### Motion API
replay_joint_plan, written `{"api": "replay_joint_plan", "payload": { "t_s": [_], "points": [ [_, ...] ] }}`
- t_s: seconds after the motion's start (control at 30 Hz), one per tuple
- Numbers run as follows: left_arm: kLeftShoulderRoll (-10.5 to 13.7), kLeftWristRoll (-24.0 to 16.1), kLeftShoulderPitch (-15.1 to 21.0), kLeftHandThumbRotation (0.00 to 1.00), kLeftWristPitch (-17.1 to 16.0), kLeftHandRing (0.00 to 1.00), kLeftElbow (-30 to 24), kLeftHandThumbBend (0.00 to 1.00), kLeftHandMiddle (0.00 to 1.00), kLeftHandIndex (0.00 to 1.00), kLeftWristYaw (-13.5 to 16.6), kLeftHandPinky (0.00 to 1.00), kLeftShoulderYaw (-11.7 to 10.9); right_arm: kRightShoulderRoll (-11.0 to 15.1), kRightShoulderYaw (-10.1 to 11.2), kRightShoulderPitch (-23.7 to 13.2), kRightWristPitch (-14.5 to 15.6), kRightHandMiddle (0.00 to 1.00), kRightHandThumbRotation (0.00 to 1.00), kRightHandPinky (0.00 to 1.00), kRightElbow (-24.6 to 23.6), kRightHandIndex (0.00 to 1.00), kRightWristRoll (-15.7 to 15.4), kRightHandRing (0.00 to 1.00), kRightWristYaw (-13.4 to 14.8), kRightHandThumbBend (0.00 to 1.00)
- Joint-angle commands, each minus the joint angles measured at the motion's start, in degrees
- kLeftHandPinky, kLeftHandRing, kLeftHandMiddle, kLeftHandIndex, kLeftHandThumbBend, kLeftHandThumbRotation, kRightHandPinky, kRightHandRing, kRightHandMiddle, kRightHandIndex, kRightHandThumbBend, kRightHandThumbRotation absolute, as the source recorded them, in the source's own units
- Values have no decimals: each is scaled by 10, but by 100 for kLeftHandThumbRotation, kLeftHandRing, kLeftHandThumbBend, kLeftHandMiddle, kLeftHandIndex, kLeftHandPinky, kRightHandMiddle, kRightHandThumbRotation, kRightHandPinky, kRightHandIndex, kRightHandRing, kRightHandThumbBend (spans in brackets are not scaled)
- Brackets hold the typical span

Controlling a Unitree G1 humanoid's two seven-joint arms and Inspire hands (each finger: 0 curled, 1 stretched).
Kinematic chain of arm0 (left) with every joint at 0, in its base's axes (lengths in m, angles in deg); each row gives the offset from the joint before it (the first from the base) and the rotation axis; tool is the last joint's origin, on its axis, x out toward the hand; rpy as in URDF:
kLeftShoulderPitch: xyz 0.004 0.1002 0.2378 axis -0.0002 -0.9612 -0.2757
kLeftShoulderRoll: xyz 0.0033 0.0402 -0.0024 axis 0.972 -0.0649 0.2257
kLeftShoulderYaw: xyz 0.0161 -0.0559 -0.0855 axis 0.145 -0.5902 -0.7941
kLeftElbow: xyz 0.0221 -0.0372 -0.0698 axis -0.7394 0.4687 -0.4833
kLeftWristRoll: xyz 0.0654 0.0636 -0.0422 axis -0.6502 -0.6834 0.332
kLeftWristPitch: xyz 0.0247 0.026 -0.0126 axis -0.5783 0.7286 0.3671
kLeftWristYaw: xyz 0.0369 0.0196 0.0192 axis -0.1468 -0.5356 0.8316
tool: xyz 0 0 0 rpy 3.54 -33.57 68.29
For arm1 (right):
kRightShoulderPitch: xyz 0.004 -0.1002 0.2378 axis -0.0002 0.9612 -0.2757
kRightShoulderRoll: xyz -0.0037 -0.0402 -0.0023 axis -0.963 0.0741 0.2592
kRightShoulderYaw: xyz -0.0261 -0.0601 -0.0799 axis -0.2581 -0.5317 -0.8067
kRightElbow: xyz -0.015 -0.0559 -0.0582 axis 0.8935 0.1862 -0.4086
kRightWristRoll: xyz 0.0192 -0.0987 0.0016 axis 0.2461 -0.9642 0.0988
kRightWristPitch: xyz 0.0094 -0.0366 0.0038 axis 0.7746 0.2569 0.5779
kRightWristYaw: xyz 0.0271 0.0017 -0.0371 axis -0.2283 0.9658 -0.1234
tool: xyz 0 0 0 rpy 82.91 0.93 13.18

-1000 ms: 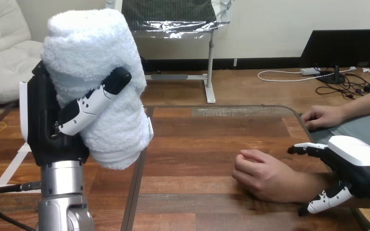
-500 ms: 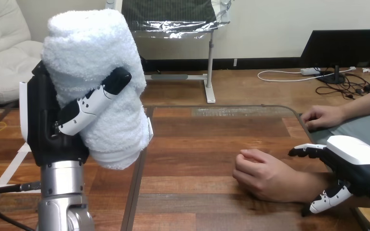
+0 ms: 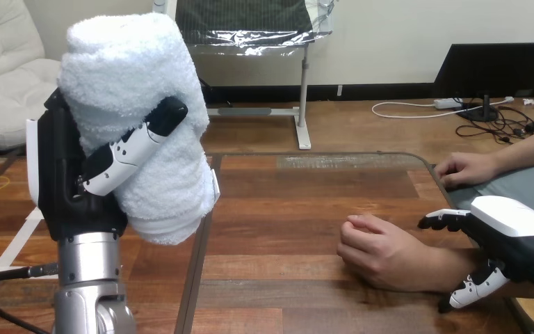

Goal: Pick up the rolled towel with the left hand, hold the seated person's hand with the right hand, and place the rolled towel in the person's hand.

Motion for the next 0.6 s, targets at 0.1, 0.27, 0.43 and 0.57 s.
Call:
{"api": "replay_joint_plan", "payload": {
  "t_s": [0.1, 0.27, 0.43, 0.57],
  "points": [
    [0, 4, 24, 0, 0, 24, -21, 47, 31, 36, -1, 17, -2, 17, -16, -31, 59, 87, 18, 73, 11, 86, -13, 86, -22, 100],
    [0, 1, 24, 0, -2, 24, -20, 46, 31, 36, -1, 17, -3, 20, -27, -35, 73, 87, 16, 69, 13, 87, -19, 86, -35, 100],
    [0, 2, 23, 0, -2, 24, -20, 46, 31, 36, 0, 17, -3, 22, -34, -38, 78, 87, 15, 65, 20, 87, -19, 85, -42, 100],
    [0, 3, 23, 0, -4, 24, -19, 45, 31, 36, -1, 17, -4, 21, -40, -42, 90, 87, 14, 63, 26, 86, -22, 85, -48, 100]
  ]
}}
